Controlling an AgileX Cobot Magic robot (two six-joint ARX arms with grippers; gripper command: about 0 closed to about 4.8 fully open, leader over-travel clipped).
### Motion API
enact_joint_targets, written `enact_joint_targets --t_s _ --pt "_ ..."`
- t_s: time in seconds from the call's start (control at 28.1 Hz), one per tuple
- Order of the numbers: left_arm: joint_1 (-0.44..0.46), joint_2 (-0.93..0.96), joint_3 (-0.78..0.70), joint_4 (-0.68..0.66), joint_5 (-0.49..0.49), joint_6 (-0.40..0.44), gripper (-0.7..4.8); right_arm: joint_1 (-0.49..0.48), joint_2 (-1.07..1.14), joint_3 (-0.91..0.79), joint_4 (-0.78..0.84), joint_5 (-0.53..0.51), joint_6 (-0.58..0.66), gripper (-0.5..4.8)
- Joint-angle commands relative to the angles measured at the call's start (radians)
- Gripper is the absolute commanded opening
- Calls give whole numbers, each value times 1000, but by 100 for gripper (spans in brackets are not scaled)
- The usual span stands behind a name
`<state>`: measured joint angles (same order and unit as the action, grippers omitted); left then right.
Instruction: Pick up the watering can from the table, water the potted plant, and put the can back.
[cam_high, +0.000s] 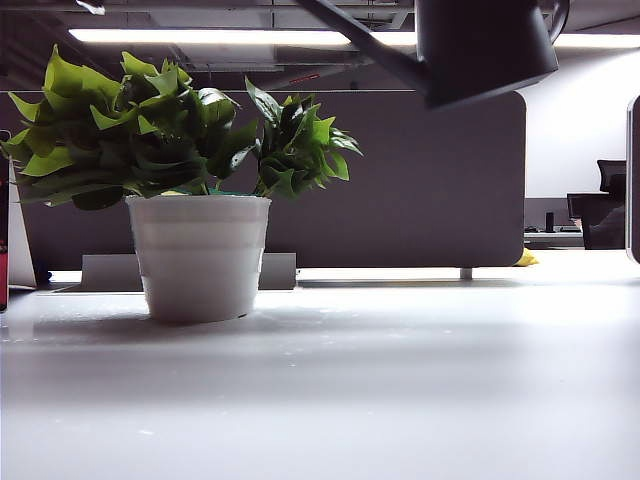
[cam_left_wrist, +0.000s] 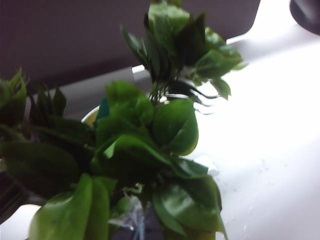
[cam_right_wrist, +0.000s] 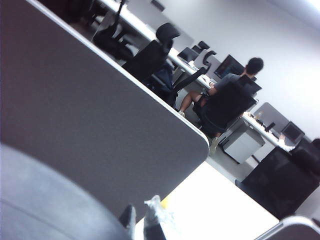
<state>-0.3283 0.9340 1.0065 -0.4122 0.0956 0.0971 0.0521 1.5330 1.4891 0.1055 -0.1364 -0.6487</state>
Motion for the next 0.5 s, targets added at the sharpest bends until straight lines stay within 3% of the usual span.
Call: enact_joint_targets --t_s 0.04,0.11,0.25,0.36,0.5 --pt "2 5 46 -55 -76 48 -5 9 36 95 35 72 -61 -6" --pt "2 17 62 -75 -80 84 -5 9 63 121 31 97 -101 -6" --pt "0 77 99 -132 -68 77 -5 10 121 162 29 97 -166 -5" --pt "0 135 116 -146 29 74 -5 21 149 162 49 96 -254 -5" --pt "-1 174 115 -146 43 71 -5 33 174 162 84 116 -323 -5"
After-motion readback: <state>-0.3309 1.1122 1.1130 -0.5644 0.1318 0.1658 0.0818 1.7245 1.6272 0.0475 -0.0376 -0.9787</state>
